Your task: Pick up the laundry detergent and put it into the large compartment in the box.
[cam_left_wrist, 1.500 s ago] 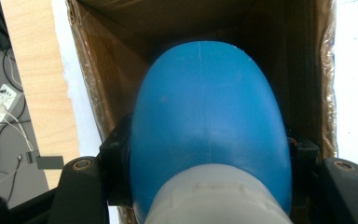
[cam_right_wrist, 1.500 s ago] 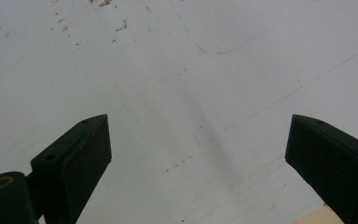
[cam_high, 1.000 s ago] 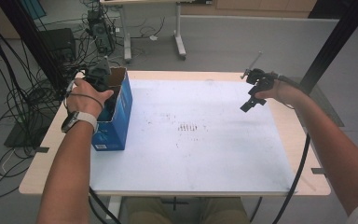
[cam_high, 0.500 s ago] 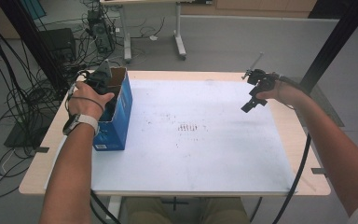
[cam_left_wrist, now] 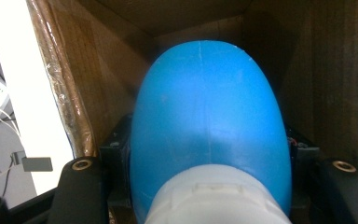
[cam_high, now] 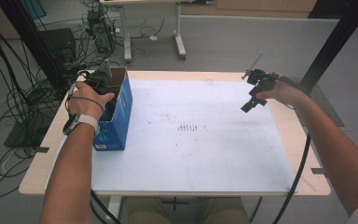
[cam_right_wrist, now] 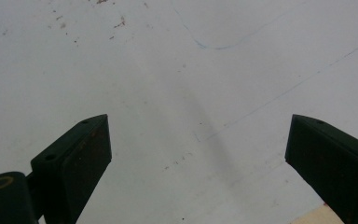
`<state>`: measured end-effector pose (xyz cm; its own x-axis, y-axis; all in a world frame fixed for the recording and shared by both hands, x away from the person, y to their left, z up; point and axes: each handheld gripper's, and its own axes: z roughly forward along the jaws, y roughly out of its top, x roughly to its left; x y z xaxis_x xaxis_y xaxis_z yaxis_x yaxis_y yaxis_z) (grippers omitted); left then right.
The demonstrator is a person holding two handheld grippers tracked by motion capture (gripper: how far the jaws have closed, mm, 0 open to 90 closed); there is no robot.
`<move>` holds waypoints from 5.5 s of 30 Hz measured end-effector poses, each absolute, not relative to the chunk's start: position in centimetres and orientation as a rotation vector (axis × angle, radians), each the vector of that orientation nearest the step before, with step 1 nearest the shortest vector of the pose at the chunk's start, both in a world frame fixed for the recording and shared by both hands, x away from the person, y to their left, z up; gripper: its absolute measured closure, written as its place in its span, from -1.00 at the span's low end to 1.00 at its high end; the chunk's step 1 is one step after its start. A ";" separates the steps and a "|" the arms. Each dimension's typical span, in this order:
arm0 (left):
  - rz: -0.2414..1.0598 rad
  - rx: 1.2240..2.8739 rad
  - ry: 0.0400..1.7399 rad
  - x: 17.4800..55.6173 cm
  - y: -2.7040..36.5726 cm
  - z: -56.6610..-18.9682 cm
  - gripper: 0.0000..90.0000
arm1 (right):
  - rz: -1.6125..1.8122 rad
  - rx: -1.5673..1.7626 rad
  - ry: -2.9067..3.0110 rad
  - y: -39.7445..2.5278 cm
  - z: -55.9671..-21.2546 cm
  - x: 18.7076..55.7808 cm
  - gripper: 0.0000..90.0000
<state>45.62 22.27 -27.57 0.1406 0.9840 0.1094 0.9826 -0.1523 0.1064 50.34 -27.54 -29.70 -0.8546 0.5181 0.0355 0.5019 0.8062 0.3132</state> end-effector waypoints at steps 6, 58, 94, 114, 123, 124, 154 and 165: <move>0.242 2.362 2.040 45.6 22.3 -27.6 -0.17 | 0.485 0.827 2.937 -27.5 -29.7 50.4 -0.85; 0.229 2.375 2.040 45.5 22.3 -27.6 -0.17 | 0.484 0.826 2.935 -27.6 -29.7 50.2 -0.85; 0.230 2.378 2.041 45.4 22.3 -27.6 -0.17 | 0.488 0.825 2.936 -27.5 -29.7 50.2 -0.85; 0.228 2.377 2.042 45.4 22.3 -27.5 -0.17 | 0.488 0.826 2.935 -27.5 -29.7 50.2 -0.85; 0.228 2.378 2.041 45.4 22.3 -27.5 -0.17 | 0.488 0.824 2.935 -27.5 -29.7 50.2 -0.85; 0.230 2.379 2.041 45.4 22.3 -27.6 -0.17 | 0.486 0.822 2.936 -27.5 -29.7 50.2 -0.85; 0.228 2.377 2.023 45.4 22.3 -27.5 -0.21 | 0.488 0.827 2.935 -27.6 -29.7 50.2 -0.85; 0.212 2.374 2.021 45.5 22.2 -27.5 -0.31 | 0.485 0.829 2.935 -27.6 -29.7 50.2 -0.85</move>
